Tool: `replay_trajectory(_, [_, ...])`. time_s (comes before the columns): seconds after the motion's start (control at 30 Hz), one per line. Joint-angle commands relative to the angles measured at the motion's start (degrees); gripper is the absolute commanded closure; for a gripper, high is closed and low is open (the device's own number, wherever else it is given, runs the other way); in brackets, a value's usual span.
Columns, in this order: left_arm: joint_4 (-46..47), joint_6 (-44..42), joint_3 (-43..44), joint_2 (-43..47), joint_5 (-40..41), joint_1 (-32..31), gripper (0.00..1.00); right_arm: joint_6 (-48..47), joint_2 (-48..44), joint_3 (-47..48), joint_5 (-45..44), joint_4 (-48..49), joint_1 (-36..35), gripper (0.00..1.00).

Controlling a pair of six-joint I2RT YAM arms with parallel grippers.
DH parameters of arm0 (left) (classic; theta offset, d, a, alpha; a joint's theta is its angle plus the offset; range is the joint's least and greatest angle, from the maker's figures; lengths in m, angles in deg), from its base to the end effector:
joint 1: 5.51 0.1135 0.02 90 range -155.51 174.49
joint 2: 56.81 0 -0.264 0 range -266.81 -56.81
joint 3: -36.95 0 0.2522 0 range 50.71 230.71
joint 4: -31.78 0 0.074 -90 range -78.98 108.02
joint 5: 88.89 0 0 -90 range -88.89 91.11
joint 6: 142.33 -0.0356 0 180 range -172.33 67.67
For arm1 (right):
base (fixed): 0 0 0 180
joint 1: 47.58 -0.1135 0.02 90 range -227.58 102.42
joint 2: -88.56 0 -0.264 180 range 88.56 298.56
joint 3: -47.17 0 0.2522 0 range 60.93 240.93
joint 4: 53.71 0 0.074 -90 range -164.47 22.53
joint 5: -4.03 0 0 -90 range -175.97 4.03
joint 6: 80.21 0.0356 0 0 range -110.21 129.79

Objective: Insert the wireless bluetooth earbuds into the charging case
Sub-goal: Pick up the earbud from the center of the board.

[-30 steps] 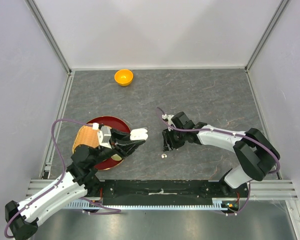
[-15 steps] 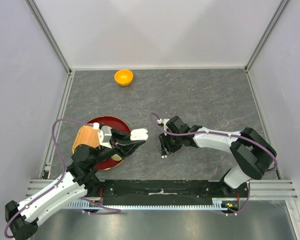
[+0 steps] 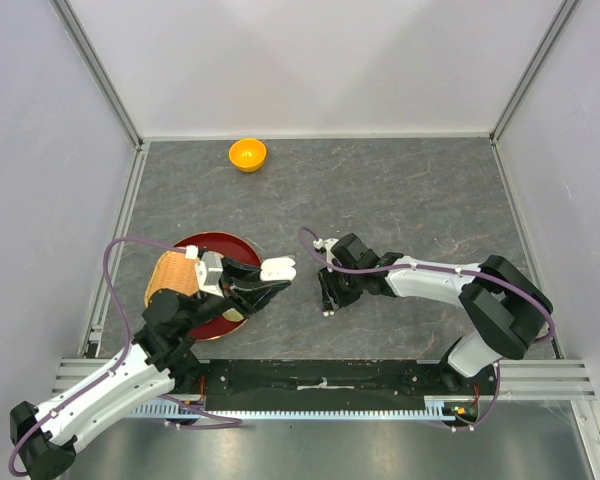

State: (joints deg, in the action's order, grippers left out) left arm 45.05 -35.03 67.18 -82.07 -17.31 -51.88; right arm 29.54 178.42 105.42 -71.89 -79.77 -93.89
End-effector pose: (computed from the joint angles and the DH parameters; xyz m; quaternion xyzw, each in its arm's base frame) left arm 0.0849 -0.1054 0.2817 0.2707 0.5275 -0.5016 0.6300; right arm 0.1956 0.2173 0.1536 -0.2522 0.9199 0.2493 0.1675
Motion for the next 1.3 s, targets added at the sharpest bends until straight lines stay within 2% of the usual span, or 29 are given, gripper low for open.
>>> replay_trajectory(0.0, [1.19,1.68,-0.39,0.65,0.92,-0.21,0.98,-0.76,0.40,-1.69,-2.05,-0.71,-0.28,0.58])
replay_trajectory(0.3, [1.45,1.86,-0.47,-0.23,0.84,-0.21,0.98,0.02,-0.74,-2.48,-1.87,-0.10,-0.54,0.60])
replay_trajectory(0.43, [1.54,1.86,-0.39,-0.23,0.92,-0.21,0.98,1.51,-1.36,-1.95,-1.61,0.95,-0.45,0.54])
replay_trajectory(0.7, [1.45,2.21,-0.12,-0.23,1.19,-0.13,0.98,5.04,-4.96,-1.42,-4.49,3.42,-0.45,0.51])
replay_trajectory(0.87, [1.45,2.21,-0.12,-0.23,1.19,-0.21,0.98,5.04,-7.16,-2.74,-5.56,4.74,-0.28,0.56])
replay_trajectory(1.27, [1.54,2.74,0.67,-1.11,0.66,-0.13,0.98,2.40,-3.29,-3.27,-4.15,5.09,-0.37,0.61])
